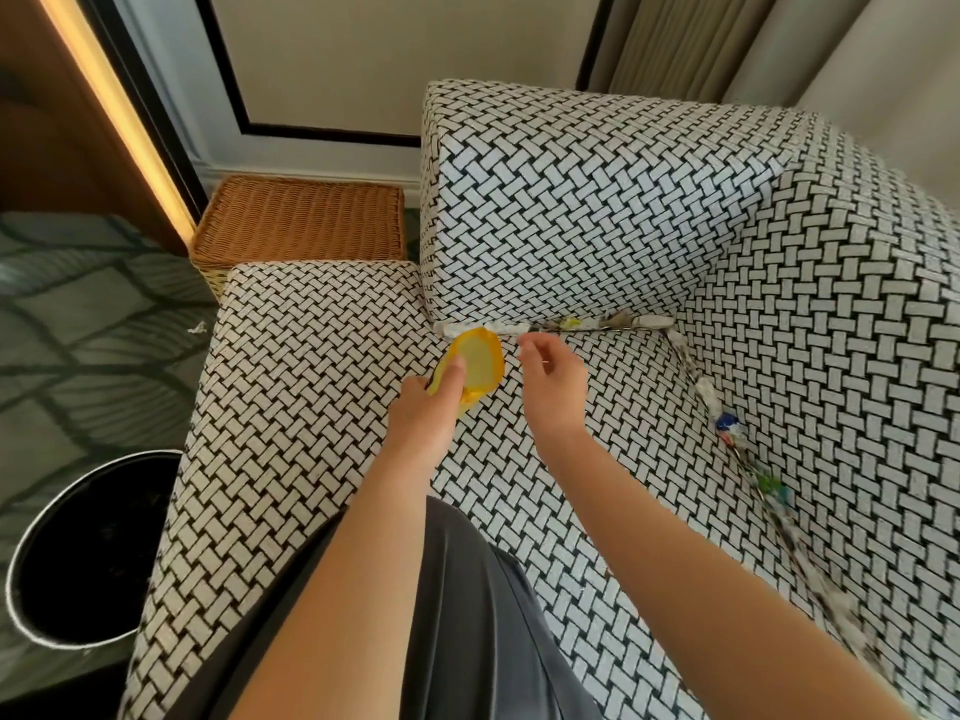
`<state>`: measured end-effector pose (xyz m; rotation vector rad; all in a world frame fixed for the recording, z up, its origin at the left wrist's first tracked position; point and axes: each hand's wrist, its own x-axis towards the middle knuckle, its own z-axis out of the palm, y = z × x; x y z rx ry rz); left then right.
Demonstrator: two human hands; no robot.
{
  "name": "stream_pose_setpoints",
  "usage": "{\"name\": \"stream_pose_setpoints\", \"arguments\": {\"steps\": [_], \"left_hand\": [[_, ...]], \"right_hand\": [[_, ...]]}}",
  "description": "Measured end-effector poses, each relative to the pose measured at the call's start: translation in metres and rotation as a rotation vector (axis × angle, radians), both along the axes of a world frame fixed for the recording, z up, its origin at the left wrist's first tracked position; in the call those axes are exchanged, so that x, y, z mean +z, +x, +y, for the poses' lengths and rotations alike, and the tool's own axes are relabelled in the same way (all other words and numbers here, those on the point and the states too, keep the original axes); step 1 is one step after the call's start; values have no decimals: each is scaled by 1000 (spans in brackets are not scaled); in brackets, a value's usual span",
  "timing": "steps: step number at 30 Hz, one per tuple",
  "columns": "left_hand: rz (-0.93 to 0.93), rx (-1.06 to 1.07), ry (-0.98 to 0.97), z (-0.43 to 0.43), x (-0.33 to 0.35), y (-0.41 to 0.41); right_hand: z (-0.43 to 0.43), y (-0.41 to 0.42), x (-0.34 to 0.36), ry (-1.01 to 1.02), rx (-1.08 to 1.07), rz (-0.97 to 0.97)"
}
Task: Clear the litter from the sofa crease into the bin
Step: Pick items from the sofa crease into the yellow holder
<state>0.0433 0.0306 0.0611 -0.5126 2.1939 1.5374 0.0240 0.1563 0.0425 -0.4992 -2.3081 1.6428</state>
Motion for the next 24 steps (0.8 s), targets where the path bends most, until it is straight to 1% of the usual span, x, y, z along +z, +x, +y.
{"name": "stream_pose_setpoints", "arguments": {"steps": [1,2,4,5,6,11,16,24], "left_hand": [[11,-6,3,0,0,0],[23,-5,5,0,-1,-1],[33,0,9,1,-2,-3],[32,-2,5,2,-2,-4],[30,-1,-2,2,-4,-6],[-3,74,31,4,-10,-18],[20,72,62,3,-16,-23],[14,97,93,4,-20,-27]], "right_hand": [[8,-4,-10,59,-21,-46],[17,-8,-23,183,-26,-114],[33,-11,-47,534,-6,-254],[39,-13,-54,665,4,-279],[41,-16,-57,738,3,-288],[40,-49,-52,823,-39,-394],[40,-73,-48,886,-82,-514],[34,-98,-46,790,-140,-622]]}}
